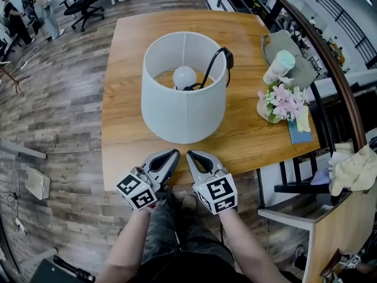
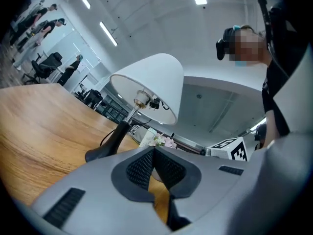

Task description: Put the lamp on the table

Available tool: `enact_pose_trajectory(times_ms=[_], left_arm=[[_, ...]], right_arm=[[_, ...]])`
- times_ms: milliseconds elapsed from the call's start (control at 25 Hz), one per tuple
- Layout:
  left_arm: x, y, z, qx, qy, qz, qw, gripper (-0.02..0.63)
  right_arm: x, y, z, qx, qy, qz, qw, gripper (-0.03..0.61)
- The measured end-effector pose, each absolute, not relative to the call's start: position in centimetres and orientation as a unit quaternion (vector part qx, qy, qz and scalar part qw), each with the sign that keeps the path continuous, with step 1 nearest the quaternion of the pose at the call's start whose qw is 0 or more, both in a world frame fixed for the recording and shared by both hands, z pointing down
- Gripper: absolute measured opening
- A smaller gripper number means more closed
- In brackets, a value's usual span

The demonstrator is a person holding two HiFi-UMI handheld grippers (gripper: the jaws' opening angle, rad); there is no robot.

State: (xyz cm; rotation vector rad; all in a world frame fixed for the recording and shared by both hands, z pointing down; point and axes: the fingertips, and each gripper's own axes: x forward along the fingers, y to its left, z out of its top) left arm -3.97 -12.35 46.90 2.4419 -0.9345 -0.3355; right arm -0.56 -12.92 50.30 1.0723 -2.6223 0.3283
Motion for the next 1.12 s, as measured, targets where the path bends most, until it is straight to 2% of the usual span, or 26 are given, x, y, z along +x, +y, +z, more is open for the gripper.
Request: enact_pose_trajectory(times_ms=[480, 1120], left_arm=[[-2.4, -9.3, 45.5, 0.902, -0.364, -0.079, 0.219, -0.003], [-2.1, -5.4, 40.2, 0.900, -0.385, -0.087, 0.183, -0.003]], right_arm=[[0.6, -9.2, 45.1, 0.351, -0.926, 0.086, 0.107, 0.008], [0.4, -4.6, 39.3, 0.316, -0.944, 0.065, 0.070, 0.008]])
